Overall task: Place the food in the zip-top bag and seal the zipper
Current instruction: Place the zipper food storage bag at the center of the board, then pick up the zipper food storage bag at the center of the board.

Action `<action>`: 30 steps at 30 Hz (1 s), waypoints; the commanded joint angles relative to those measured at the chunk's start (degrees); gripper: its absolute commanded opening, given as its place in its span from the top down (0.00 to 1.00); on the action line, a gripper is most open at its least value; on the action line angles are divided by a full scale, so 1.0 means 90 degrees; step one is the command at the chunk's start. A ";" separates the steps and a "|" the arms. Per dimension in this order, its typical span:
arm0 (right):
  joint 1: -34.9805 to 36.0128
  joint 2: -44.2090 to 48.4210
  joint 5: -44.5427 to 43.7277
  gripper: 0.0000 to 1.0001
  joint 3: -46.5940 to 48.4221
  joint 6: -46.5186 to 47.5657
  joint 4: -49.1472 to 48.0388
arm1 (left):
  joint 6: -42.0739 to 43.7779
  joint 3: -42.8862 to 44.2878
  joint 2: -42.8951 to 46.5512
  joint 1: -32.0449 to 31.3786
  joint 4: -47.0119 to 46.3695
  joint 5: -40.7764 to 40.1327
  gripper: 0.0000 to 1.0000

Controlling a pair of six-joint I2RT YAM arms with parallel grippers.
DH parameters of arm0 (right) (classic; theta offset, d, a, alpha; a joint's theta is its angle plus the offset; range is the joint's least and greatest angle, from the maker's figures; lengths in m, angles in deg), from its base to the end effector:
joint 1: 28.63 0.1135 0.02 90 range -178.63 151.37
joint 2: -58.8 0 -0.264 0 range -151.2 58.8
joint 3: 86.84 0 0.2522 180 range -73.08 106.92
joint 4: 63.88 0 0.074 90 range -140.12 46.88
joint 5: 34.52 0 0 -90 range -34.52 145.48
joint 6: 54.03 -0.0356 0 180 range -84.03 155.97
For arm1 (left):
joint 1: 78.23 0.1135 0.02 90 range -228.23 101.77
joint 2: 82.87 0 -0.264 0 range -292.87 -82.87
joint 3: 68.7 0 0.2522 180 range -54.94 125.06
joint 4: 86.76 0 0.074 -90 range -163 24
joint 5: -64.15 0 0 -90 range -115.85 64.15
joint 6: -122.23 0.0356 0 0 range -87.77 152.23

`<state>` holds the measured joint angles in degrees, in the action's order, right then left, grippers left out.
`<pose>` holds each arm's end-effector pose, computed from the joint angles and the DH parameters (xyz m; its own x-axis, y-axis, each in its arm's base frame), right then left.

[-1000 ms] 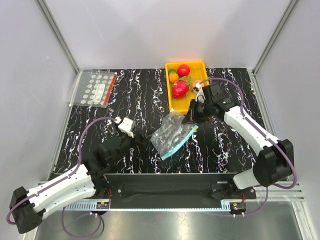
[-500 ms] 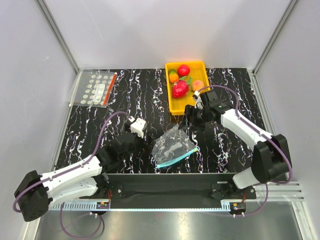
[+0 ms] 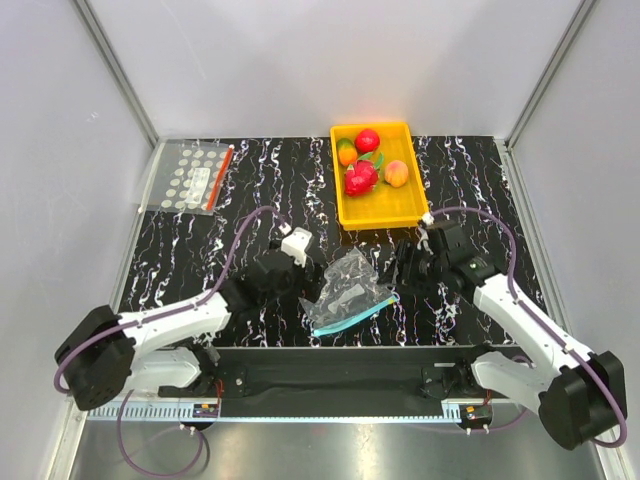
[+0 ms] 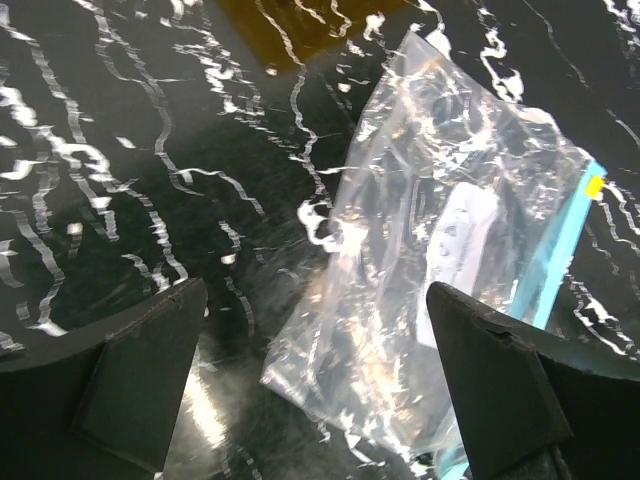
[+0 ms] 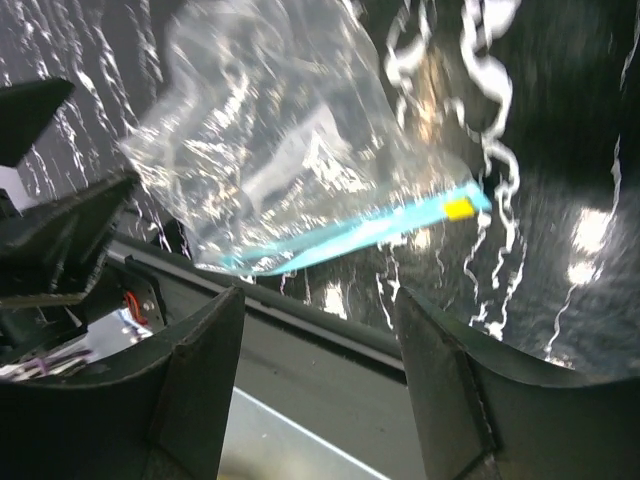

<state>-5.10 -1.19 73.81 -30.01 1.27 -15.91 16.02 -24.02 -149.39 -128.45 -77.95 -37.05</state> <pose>0.1857 0.0931 0.2443 -0.9056 0.1951 -0.3766 -0.0540 0.8277 0.5586 0.1606 -0.1820 0.2063 -0.4938 0.1651 -0.8537 0.5302 0.8354 -0.1451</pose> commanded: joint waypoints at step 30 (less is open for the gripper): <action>0.0403 -0.0209 0.0122 0.37 -0.2579 -0.2561 -0.3577 | -0.1461 -0.0447 -0.2286 0.0550 -0.2399 0.1821 0.61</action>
<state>-2.04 -1.71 76.91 -53.22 -20.56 -41.89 3.60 -27.19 -169.21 -123.51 -95.26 -22.25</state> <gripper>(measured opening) 0.634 0.395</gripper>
